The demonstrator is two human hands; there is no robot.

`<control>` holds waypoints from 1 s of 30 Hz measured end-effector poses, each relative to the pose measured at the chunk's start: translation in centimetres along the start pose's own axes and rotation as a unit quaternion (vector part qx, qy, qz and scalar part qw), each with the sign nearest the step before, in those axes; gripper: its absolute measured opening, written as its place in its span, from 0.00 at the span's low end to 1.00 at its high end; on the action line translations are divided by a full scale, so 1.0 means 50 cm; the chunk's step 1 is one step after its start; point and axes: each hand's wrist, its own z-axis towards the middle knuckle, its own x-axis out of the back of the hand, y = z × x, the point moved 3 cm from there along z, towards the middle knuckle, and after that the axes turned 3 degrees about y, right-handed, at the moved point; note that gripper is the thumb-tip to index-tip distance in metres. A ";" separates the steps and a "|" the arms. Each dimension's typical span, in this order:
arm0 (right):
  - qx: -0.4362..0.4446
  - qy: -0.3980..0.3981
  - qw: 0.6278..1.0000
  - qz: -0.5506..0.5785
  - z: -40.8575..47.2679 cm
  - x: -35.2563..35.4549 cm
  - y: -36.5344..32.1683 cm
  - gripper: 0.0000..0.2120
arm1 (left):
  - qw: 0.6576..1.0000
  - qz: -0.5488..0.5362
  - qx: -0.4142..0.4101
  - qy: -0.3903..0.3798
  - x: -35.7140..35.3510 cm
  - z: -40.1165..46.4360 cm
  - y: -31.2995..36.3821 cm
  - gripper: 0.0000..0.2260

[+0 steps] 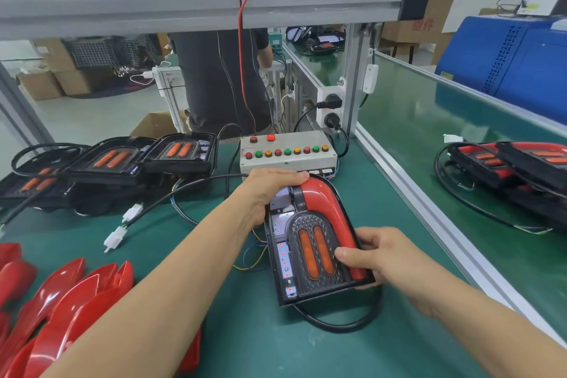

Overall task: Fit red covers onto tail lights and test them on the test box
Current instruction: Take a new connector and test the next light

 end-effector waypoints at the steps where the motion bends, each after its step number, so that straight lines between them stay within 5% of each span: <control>1: -0.001 0.007 1.000 0.004 0.001 0.000 0.001 0.06 | 1.000 -0.004 -0.008 0.006 -0.001 0.002 0.001 0.09; 6: -0.002 0.045 0.999 -0.001 0.005 -0.004 0.003 0.03 | 0.999 -0.021 -0.038 0.023 -0.002 0.011 0.002 0.11; 11: 0.011 -0.006 0.999 -0.033 0.011 -0.005 -0.006 0.08 | 0.999 -0.038 -0.011 -0.004 0.015 0.012 -0.010 0.05; 24: 0.009 0.014 0.999 0.043 0.020 0.006 -0.017 0.06 | 0.999 -0.032 0.013 -0.016 0.018 0.019 -0.020 0.09; 30: -0.029 0.025 0.993 0.110 0.015 -0.003 -0.010 0.08 | 0.999 -0.020 -0.037 -0.001 0.005 0.021 0.001 0.05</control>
